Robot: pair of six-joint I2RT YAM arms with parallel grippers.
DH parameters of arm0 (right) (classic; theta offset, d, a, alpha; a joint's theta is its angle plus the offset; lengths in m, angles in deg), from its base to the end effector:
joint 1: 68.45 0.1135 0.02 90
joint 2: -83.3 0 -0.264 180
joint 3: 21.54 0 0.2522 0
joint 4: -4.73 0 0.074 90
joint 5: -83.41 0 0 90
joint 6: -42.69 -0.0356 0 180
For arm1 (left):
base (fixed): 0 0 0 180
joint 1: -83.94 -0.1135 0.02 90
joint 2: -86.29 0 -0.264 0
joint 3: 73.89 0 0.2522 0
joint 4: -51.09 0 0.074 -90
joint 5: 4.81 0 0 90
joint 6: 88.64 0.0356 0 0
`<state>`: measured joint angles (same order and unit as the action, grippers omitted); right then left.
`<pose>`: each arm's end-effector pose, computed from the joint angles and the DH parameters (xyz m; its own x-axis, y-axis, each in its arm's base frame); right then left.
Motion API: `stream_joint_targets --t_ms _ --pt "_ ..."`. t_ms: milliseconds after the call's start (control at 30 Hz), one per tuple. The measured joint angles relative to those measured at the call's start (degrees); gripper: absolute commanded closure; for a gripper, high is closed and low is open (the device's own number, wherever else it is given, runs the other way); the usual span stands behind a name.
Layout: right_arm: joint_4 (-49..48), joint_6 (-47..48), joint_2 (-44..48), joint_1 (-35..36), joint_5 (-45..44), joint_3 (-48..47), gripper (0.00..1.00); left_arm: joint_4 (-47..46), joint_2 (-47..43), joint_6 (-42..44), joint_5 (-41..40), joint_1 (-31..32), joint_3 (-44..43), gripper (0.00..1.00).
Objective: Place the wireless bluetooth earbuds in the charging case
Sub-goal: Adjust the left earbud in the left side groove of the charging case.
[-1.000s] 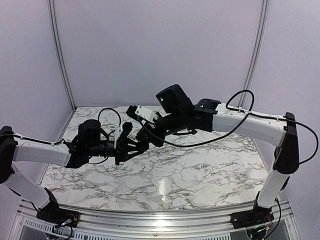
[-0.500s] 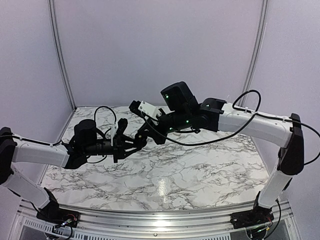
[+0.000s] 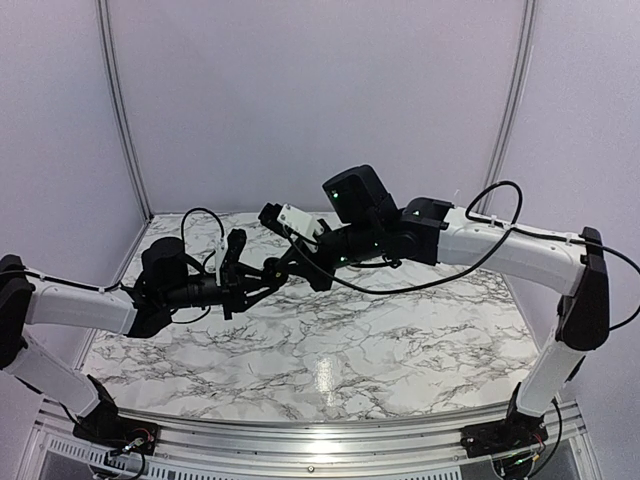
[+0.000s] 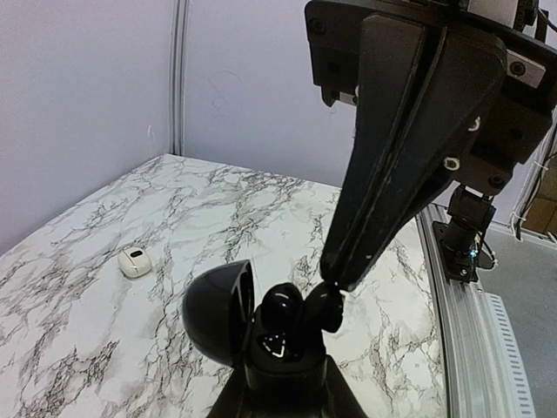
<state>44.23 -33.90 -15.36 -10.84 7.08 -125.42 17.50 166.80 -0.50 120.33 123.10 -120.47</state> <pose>0.2075 0.3428 0.3363 -0.0789 -0.5451 -0.8346 -0.9699 0.2356 -0.0622 0.2110 -0.1983 0.2325 -0.0358 -0.0050 -0.9993 0.9620 0.2706 -0.0359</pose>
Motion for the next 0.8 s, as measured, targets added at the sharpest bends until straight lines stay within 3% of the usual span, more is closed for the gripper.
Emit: stream_joint_targets --t_ms 333,800 --pt "-0.13 -0.13 0.0 -0.02 0.83 -0.04 0.97 -0.37 0.04 -1.16 2.32 -0.15 0.0 1.0" --pt "-0.07 -0.37 -0.02 0.0 1.22 -0.81 0.73 -2.49 0.15 -1.86 3.39 -0.09 0.0 1.0"
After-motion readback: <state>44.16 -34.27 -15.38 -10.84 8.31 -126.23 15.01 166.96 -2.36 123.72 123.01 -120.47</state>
